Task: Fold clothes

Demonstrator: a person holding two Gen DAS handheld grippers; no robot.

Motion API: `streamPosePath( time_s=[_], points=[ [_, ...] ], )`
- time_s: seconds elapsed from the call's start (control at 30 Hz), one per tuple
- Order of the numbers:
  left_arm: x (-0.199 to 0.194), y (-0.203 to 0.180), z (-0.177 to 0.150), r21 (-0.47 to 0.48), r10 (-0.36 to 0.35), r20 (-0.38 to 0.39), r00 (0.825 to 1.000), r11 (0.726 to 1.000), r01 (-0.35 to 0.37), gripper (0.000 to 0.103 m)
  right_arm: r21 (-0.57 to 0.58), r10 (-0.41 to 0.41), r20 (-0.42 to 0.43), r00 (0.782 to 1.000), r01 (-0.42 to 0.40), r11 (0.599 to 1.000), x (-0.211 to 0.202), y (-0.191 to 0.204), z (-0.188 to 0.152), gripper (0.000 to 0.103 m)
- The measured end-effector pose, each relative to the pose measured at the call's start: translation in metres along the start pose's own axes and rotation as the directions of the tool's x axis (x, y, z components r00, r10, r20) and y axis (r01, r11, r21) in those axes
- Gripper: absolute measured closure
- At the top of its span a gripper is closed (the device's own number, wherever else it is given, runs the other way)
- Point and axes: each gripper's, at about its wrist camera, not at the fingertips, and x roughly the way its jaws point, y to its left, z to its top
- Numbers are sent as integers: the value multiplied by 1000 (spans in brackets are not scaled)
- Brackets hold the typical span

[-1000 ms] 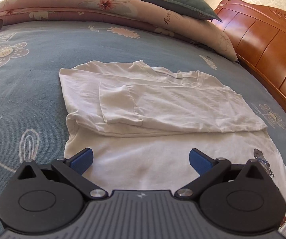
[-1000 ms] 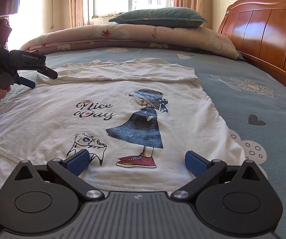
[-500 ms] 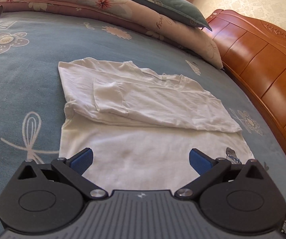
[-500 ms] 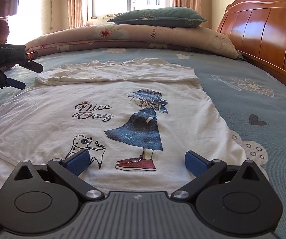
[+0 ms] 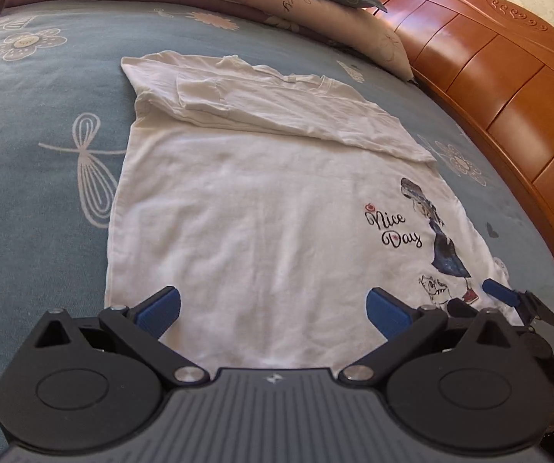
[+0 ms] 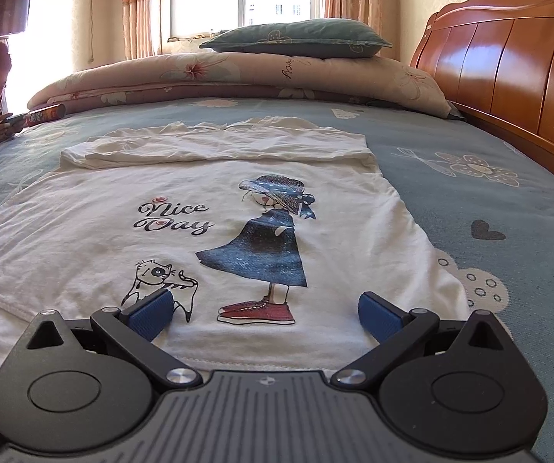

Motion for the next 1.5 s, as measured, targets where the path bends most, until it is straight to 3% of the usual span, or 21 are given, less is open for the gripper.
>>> streamPosePath(
  time_s=[0.17, 0.27, 0.37, 0.47, 0.6, 0.8, 0.97, 1.1, 1.23, 1.33, 1.43, 1.5],
  points=[
    [-13, 6, -15, -40, 115, 63, 991, 993, -113, 1, -30, -22, 8, 1000, 22, 999, -11, 2, -7, 0],
    [-22, -1, -20, -56, 58, 76, 995, 997, -54, 1, -39, -29, 23, 999, 30, 999, -17, 3, -11, 0],
    [-23, -17, -30, -9, 7, 97, 995, 1000, -6, 1, -25, -38, 28, 999, 38, 999, -20, 4, -14, 0],
    [-10, -28, -42, 18, 25, 83, 996, 999, -27, 1, -20, -55, 35, 998, 56, 998, -24, 7, -18, 0],
    [-10, -41, -59, 105, 76, 135, 988, 990, -91, 1, -10, -66, 31, 997, 67, 998, -31, 8, -23, 0],
    [-19, -48, -79, 195, 95, 194, 976, 972, -133, 1, 75, -87, 16, 996, 85, 994, -43, -8, -22, 0],
    [-23, -38, -83, 203, 45, 222, 974, 975, -91, 1, 208, -122, 28, 992, 113, 971, -42, -39, -3, 0],
    [-24, -34, -83, 201, 22, 230, 973, 977, -69, 1, 300, -71, 3, 998, 67, 952, -22, -60, 7, 0],
    [-24, -26, -86, 179, -11, 262, 965, 983, -37, 1, 283, -22, -19, 1000, 26, 959, -3, -66, 11, 0],
    [-24, -22, -86, 154, -26, 277, 960, 988, -18, 1, 213, -30, -41, 999, 38, 976, 3, -71, 10, 0],
    [-23, -18, -84, 131, -34, 290, 957, 991, -4, 1, 209, -148, -101, 984, 167, 964, 1, -78, 15, 0],
    [-23, -17, -83, 122, -32, 296, 955, 992, -5, 1, 280, -118, -76, 990, 134, 950, -6, -86, 17, 0]
  ],
)
